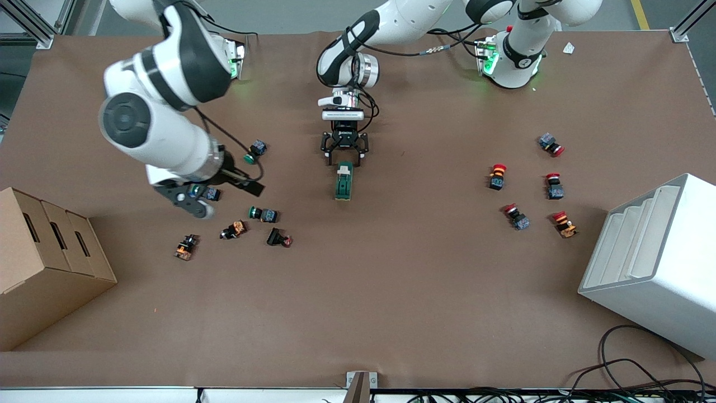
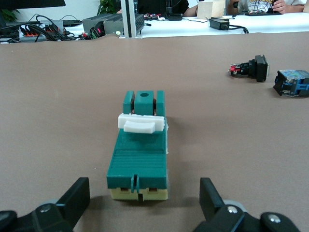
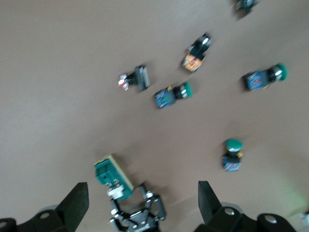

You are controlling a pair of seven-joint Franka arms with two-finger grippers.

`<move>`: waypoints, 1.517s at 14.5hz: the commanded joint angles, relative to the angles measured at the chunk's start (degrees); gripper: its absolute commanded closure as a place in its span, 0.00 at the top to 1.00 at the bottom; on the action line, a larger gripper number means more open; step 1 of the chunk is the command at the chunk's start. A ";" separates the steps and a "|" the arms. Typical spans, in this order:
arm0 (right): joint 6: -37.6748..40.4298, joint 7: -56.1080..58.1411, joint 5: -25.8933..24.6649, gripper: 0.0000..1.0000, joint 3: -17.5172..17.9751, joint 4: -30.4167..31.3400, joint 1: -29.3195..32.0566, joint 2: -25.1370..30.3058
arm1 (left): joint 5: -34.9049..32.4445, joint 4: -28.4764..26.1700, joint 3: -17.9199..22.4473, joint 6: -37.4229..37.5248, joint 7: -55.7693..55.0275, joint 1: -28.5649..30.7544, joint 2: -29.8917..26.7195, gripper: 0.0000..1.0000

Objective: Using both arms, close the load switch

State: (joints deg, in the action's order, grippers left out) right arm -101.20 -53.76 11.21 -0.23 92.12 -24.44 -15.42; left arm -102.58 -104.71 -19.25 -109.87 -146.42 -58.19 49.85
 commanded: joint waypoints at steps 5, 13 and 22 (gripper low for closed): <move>-7.78 -11.97 3.73 1.00 -0.47 0.34 -7.54 -5.41 | -0.52 0.12 0.17 -0.17 -1.14 -0.79 1.92 1.00; -23.75 -17.60 3.73 1.00 -0.47 11.04 -14.22 -6.64 | -0.52 0.21 0.26 0.19 -1.50 -0.70 2.01 1.00; -40.47 -23.23 3.73 1.00 -0.47 17.48 -19.85 -12.52 | -0.52 0.21 0.26 0.19 -1.59 -0.70 1.92 1.00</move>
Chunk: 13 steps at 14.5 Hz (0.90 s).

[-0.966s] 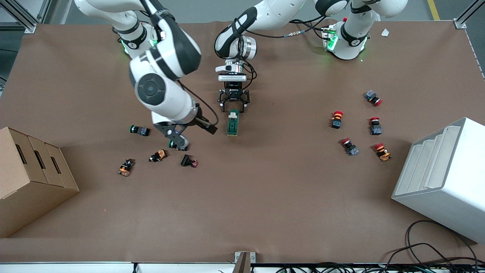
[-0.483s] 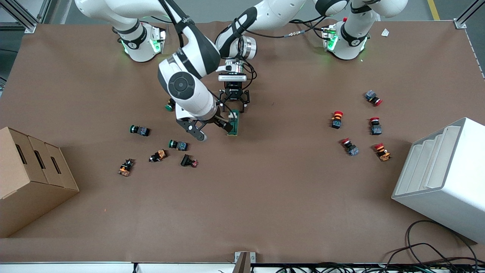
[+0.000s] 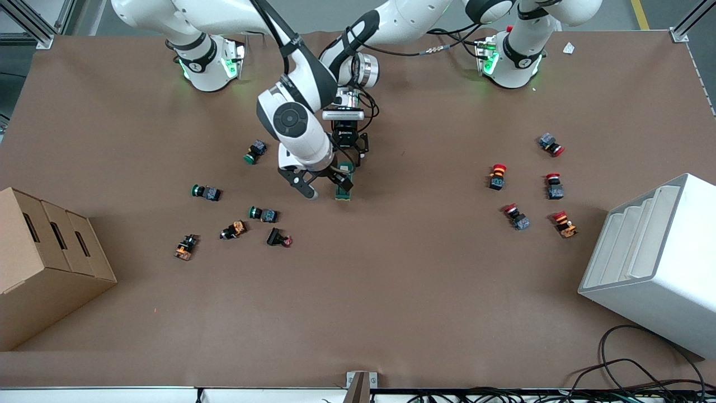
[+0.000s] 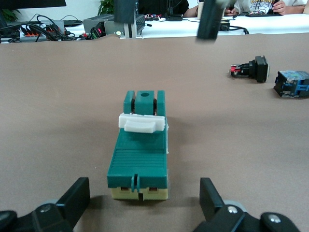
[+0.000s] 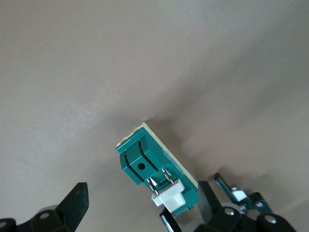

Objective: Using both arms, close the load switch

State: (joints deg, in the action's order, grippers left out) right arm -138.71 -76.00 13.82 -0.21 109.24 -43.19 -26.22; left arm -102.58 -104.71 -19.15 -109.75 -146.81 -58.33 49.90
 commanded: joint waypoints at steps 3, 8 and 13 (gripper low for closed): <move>-7.01 -2.66 1.12 1.00 -0.49 0.36 -2.24 -4.27 | -0.51 0.21 0.17 0.06 -1.20 -0.56 1.95 1.00; -6.40 -3.19 1.12 1.00 -0.49 0.53 -4.00 -4.54 | -0.51 0.21 0.17 0.15 -1.20 -0.47 1.87 1.00; -6.49 -4.42 1.12 1.00 -0.58 0.53 -6.29 -5.50 | -0.60 0.30 0.34 0.15 -1.20 -0.38 2.31 1.00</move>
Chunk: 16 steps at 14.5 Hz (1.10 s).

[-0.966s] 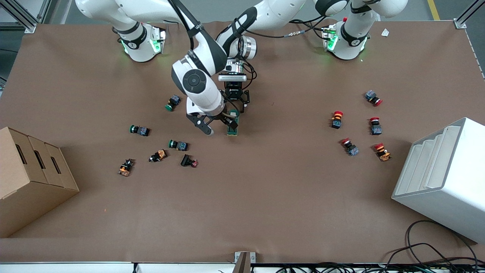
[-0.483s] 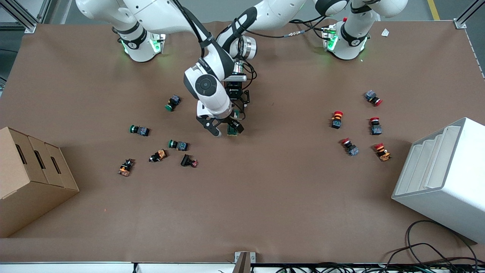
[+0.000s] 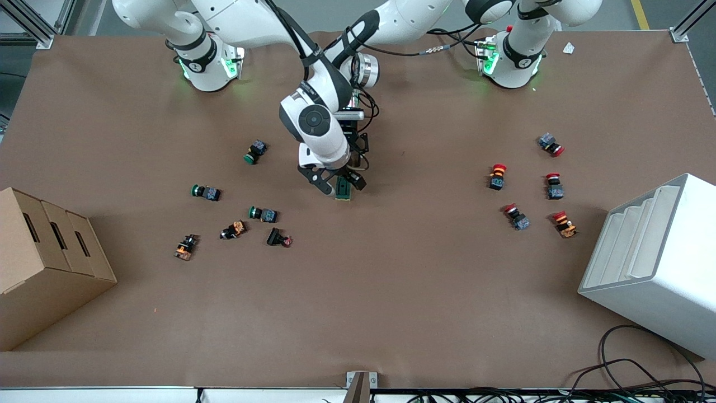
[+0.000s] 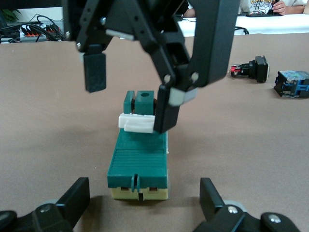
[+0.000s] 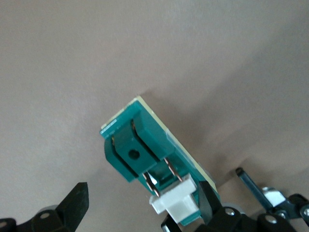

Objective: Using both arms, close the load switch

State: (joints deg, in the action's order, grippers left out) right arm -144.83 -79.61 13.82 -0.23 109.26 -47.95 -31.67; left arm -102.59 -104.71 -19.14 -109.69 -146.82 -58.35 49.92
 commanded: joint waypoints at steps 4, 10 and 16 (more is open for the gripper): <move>-0.45 -2.57 1.12 1.00 -0.56 0.08 -1.62 -0.05 | -0.60 0.47 0.42 0.00 -1.19 -0.36 2.46 1.00; -0.63 -1.96 1.03 1.00 -0.91 -2.02 0.57 -0.05 | -2.71 0.56 0.59 0.00 -1.98 -0.28 3.16 1.00; -0.63 -1.78 0.94 1.00 -1.00 -4.58 2.24 -1.37 | -2.71 0.56 0.59 0.00 -3.12 -0.36 3.16 1.00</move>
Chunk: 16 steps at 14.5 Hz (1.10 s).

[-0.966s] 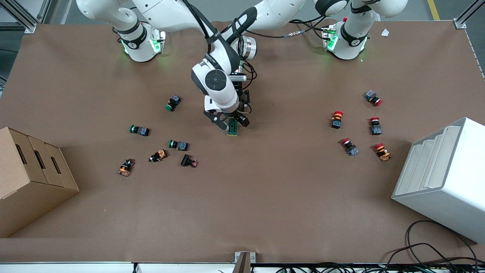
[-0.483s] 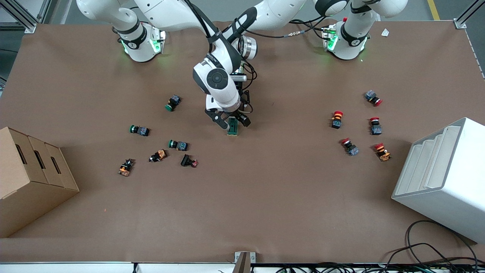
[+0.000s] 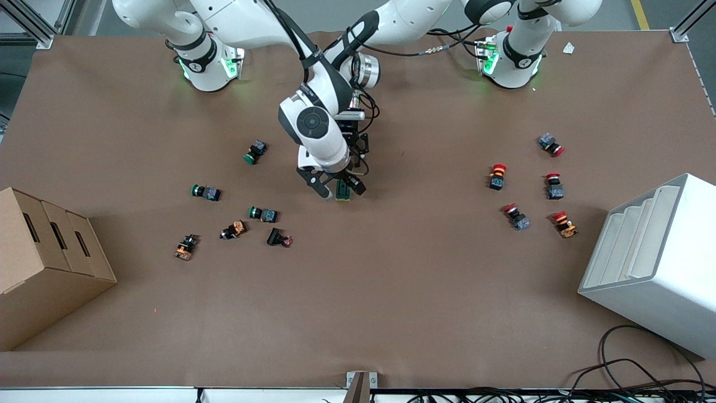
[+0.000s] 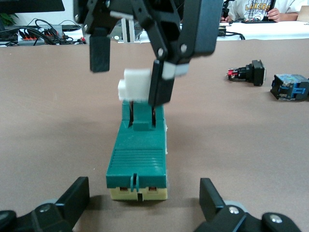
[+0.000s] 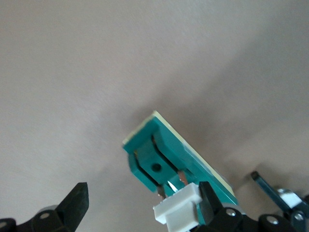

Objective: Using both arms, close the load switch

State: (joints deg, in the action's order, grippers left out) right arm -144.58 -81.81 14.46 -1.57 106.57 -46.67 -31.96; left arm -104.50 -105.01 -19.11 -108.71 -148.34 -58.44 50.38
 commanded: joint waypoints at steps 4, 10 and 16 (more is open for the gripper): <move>-0.61 0.51 0.31 1.00 0.34 -3.13 1.93 -1.08 | -0.79 0.77 0.57 -0.89 -1.60 -0.27 2.71 1.00; -0.44 0.51 0.31 1.00 0.34 -4.35 2.89 -1.08 | -0.79 0.77 0.57 -0.89 -1.69 -0.27 3.06 1.00; -0.52 0.51 0.31 1.00 0.25 -5.41 2.99 -2.14 | -0.79 0.86 0.57 -0.89 -1.69 -0.18 3.06 1.00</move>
State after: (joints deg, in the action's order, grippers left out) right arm -144.90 -81.76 14.46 -1.72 102.44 -44.15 -32.91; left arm -104.57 -105.01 -19.11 -108.59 -148.42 -58.47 50.43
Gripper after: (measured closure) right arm 0.000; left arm 0.000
